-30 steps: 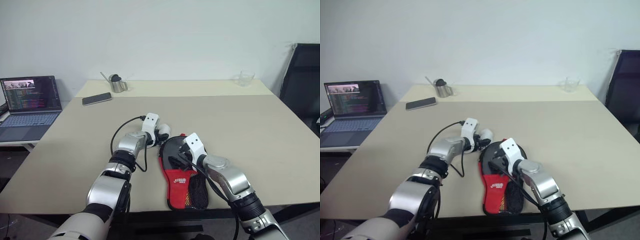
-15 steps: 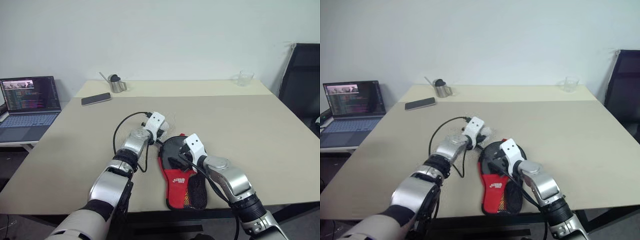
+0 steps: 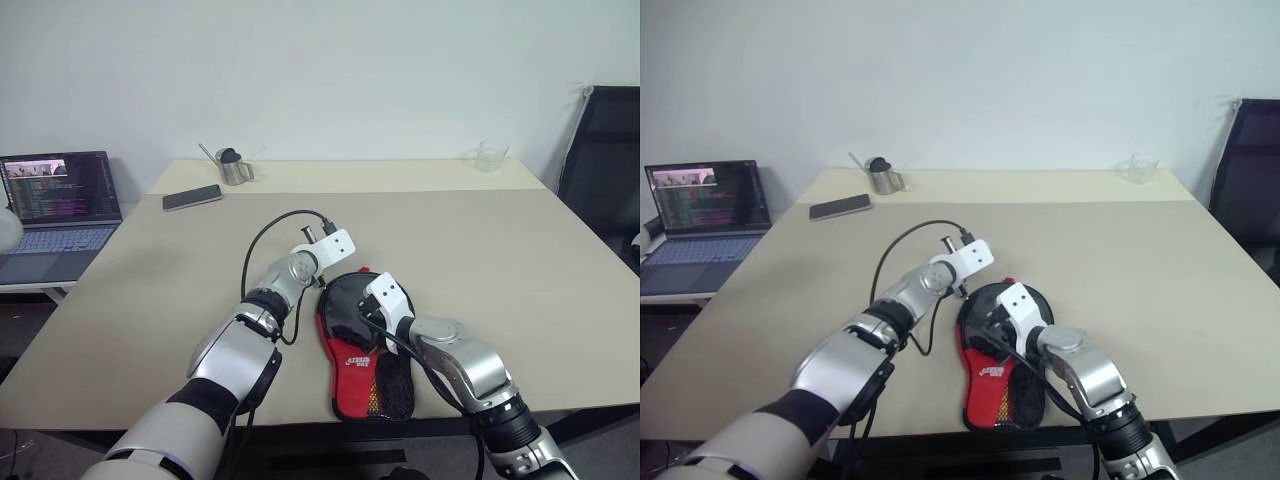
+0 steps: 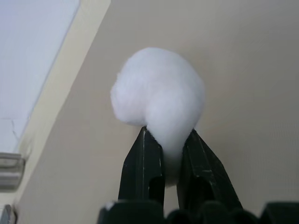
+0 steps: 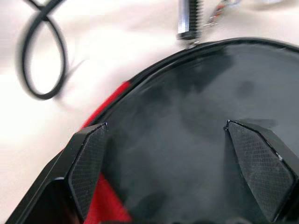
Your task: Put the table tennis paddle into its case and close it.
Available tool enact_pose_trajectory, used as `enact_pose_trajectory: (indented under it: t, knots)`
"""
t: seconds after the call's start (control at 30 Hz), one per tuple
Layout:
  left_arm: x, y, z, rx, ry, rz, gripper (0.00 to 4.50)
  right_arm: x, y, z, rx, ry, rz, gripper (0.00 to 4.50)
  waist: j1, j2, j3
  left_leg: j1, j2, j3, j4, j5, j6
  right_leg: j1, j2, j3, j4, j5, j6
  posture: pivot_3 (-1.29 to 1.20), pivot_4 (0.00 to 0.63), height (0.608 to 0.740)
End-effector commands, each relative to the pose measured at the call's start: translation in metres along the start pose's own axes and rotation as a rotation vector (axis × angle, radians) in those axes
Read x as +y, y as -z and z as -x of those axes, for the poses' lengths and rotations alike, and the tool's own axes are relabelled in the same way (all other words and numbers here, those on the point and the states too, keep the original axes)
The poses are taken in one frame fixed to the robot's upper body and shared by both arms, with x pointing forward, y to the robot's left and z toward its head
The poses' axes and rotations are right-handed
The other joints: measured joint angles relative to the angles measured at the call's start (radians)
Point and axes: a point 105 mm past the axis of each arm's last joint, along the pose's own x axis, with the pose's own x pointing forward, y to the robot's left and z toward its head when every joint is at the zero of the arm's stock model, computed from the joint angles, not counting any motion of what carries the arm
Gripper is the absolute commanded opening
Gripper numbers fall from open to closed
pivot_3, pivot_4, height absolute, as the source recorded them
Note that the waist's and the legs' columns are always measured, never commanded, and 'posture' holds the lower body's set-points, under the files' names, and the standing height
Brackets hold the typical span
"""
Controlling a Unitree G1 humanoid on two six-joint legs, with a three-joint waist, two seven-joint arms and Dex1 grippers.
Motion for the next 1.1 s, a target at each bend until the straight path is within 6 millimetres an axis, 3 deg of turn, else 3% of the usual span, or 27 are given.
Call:
enact_pose_trajectory:
  t: [0.03,0.27,0.5,0.9,1.1]
  knots:
    - [0.016,-0.017,-0.001,-0.029,-0.064,-0.096,0.06,0.016,0.040,-0.001,0.171,-0.090,-0.103,4.50,0.000,0.000,0.000,0.000,0.000,0.000,0.000,0.000,0.000,0.000,0.000,0.000,0.000,0.000,0.000,0.00,0.150,0.740]
    - [0.020,-0.035,-0.002,-0.058,-0.102,-0.174,0.06,0.025,0.045,0.003,0.195,-0.118,-0.135,4.50,0.001,0.000,0.000,0.000,0.000,-0.001,0.000,0.000,0.000,0.000,0.000,-0.001,0.000,0.000,0.001,0.00,0.150,0.740]
    - [0.018,-0.067,-0.003,-0.145,-0.135,-0.282,0.06,0.030,0.047,0.004,0.198,-0.127,-0.169,4.50,0.001,0.000,0.000,-0.001,0.000,-0.001,-0.001,0.000,0.000,0.000,0.000,-0.001,-0.002,-0.001,0.001,0.00,0.150,0.740]
    - [-0.021,-0.108,-0.004,-0.269,-0.057,-0.409,0.06,0.036,0.047,0.006,0.185,-0.116,-0.201,4.50,0.001,0.000,0.000,-0.002,0.000,-0.001,-0.002,0.000,0.000,0.000,0.000,-0.001,-0.007,0.000,0.002,0.00,0.150,0.740]
    - [-0.030,-0.127,-0.002,-0.320,-0.042,-0.471,0.06,0.039,0.045,0.005,0.178,-0.109,-0.215,4.50,0.002,0.000,0.000,-0.003,0.000,-0.001,-0.002,0.000,0.000,0.000,0.000,-0.001,-0.008,0.000,0.003,0.00,0.150,0.740]
